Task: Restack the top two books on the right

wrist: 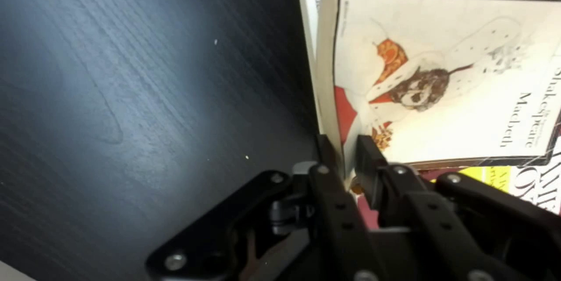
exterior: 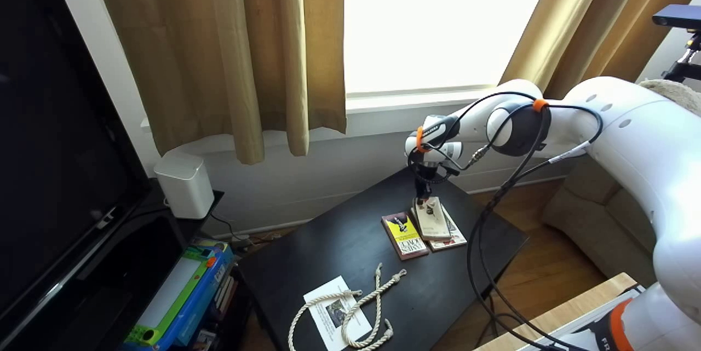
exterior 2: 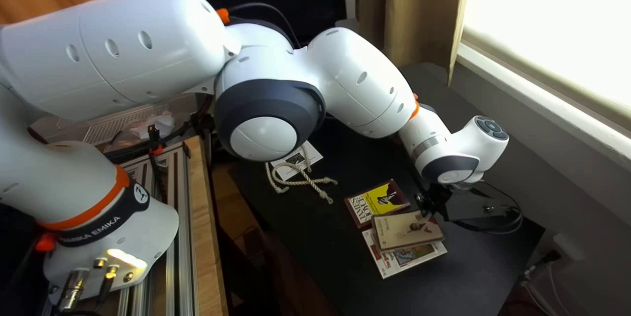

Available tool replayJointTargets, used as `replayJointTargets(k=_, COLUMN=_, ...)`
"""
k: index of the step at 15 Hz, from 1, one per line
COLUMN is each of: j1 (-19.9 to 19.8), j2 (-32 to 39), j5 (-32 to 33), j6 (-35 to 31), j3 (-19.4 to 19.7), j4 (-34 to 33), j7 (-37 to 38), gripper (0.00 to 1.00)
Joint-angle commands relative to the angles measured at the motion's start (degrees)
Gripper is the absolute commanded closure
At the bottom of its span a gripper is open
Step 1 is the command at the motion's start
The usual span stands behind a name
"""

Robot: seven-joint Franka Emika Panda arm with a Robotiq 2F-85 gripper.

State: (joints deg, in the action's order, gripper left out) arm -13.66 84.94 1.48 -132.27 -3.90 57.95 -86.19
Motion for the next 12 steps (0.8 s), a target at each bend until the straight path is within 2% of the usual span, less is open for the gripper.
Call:
replayJointTargets(k=1, j1=-0.18, j2=1.04, j5=2.10, j6=-0.25, j3=1.10, j4=-1.00, j7=-3.26, gripper=0.95)
replayJointTargets(k=8, j1=0.17, j2=0.70, j5=3.02, j6=-0.91, j3=0.91, j4=0.39, j7=-7.80, gripper=0.95)
replayJointTargets(k=12, j1=1.04, j2=0.57, j5=2.68, j6=-0.75, j3=1.08, j4=1.09, j7=-7.73, gripper=0.95)
